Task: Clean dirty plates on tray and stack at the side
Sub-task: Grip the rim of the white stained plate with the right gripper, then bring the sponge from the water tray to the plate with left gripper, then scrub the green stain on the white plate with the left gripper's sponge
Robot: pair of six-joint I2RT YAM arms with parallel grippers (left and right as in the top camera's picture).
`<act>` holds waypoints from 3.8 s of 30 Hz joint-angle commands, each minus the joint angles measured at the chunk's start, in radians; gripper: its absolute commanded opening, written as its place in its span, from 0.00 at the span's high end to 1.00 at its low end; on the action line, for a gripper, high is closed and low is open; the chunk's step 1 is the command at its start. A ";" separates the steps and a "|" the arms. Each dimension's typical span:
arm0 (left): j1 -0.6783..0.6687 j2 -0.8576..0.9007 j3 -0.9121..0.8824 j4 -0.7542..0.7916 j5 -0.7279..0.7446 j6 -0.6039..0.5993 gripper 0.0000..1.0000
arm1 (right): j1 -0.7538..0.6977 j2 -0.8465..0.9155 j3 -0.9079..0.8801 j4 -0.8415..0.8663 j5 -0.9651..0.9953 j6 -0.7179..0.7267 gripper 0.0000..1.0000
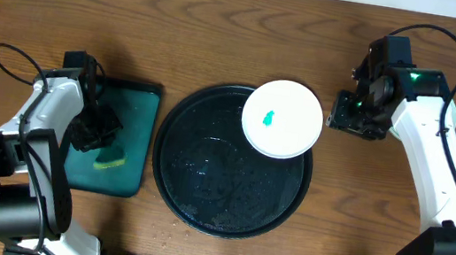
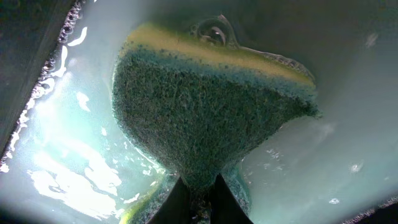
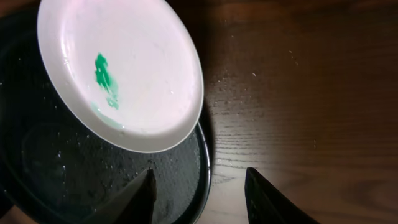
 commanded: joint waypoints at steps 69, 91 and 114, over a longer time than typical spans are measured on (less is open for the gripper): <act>-0.339 -0.342 0.028 -0.005 0.043 -0.014 0.93 | 0.382 0.266 -0.335 0.581 -0.008 0.267 0.99; -0.591 0.099 0.028 0.363 0.360 -0.219 0.93 | 0.385 0.268 -0.334 0.579 -0.016 0.245 0.99; -0.615 0.161 0.028 0.490 0.879 -0.257 0.93 | 0.385 0.268 -0.334 0.570 -0.016 0.245 0.99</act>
